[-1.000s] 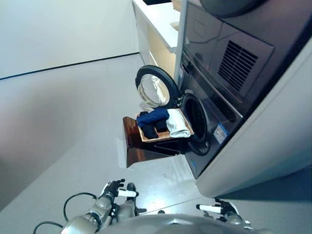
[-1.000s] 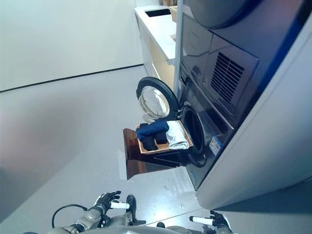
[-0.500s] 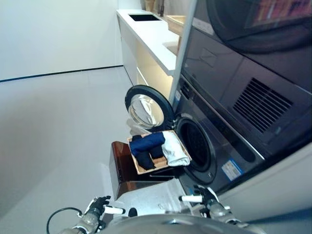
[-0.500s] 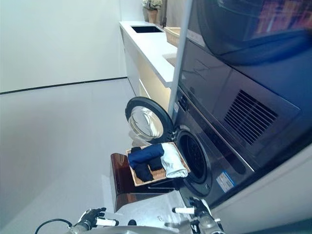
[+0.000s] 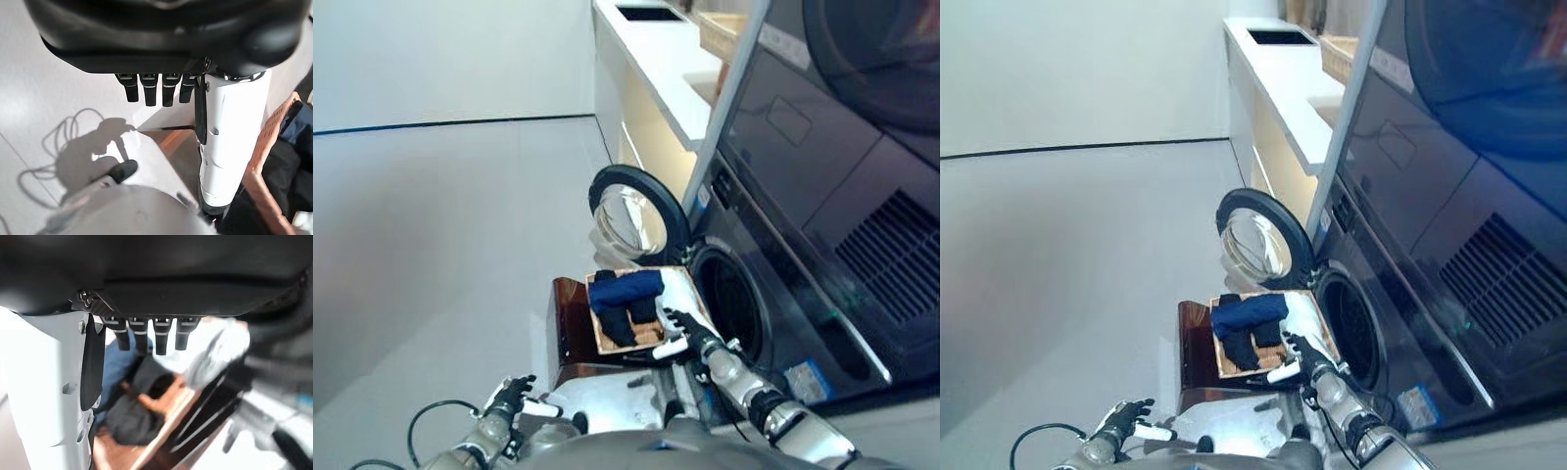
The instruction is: Pick up the clothes and place them into the washing machine
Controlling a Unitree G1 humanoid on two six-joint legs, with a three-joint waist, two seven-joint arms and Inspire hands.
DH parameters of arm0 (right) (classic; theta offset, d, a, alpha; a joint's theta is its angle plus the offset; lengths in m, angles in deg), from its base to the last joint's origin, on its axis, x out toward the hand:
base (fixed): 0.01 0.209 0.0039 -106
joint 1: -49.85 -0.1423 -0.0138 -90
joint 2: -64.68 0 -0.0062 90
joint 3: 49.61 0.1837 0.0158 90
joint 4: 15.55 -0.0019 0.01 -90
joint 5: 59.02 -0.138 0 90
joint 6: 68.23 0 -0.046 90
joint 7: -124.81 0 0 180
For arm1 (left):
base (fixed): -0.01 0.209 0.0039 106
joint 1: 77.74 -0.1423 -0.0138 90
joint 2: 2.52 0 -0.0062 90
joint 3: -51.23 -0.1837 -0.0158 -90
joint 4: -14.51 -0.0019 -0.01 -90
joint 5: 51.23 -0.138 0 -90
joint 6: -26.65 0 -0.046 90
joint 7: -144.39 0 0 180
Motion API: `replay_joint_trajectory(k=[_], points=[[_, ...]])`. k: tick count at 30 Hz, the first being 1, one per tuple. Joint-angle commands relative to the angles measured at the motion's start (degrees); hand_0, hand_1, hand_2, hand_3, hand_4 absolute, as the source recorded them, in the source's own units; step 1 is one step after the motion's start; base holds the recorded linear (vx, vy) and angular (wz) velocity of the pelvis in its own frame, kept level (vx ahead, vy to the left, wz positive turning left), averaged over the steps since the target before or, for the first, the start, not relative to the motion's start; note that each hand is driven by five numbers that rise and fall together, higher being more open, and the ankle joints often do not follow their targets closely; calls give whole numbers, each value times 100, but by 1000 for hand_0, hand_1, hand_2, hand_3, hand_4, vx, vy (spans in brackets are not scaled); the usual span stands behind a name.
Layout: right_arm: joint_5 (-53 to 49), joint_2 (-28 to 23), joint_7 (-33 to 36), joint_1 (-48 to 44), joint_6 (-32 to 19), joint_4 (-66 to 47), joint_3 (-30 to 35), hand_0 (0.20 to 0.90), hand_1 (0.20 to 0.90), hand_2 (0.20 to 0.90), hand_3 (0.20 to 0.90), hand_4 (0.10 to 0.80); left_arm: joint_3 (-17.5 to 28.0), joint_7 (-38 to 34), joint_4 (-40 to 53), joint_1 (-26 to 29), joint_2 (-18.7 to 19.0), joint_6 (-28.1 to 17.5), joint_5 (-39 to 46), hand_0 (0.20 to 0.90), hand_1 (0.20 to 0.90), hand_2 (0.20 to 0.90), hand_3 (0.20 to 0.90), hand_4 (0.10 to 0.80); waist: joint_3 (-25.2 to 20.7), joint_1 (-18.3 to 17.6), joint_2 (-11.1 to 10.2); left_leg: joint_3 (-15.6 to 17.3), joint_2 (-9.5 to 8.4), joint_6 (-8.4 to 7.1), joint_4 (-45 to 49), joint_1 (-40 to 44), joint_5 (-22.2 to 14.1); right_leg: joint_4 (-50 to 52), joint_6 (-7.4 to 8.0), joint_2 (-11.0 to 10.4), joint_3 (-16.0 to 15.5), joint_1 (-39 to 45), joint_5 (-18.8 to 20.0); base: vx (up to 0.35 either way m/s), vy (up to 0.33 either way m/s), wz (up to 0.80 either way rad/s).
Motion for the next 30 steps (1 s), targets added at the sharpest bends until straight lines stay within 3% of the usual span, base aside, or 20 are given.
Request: replay_joint_trajectory(k=[1,3,5,6,13,21,30], points=[[390,-495,454,-840,-145,-279,-101,900,900,900,900,800,49,-133,120,261,-132,-333,149,900,900,900,900,800,-202,59,-5,-139,262,-493,-8,-286,-319,-486,-36,252,-247,284,-98,73,-134,10],[462,-603,575,-1002,-110,-144,-121,900,900,900,900,800,-23,-170,238,320,-150,-350,173,900,900,900,900,800,-84,83,-40,-134,351,-585,153,-539,-242,-537,-77,235,-437,331,-147,-41,-106,7],[526,-737,698,-1251,-71,-36,-162,900,900,900,900,800,-124,-221,335,514,-196,-330,205,900,900,900,900,800,111,-12,-62,355,407,-601,552,-1050,-169,-494,-67,110,-702,249,-128,-164,-59,59],[593,-798,704,-1384,-42,8,-234,900,900,900,900,800,-157,-223,398,523,-211,-331,204,900,900,900,900,800,116,5,-23,443,405,-576,550,-1148,-173,-463,-62,125,-755,173,-145,-83,-45,91],[1343,-719,1204,-3075,71,542,-1185,900,900,900,900,800,-797,-459,1348,683,44,-669,247,900,900,900,900,800,599,118,175,587,363,-440,582,-1869,-144,100,-100,76,-439,-1033,-170,-155,42,-6],[1767,-832,1667,-4465,309,1066,-1689,900,900,900,900,800,-1032,-850,1659,1263,198,-781,487,900,900,900,900,800,1045,291,208,451,273,-392,1079,-2557,-229,464,-172,2,-357,-1651,-203,-44,23,-9],[2610,-900,1977,-4989,620,1396,-2083,900,900,900,900,800,-1213,-1164,1535,1605,109,-767,485,900,900,900,900,800,1266,404,289,316,229,-414,1182,-2876,-208,579,-177,-42,-438,-1900,-195,-1,7,6]])
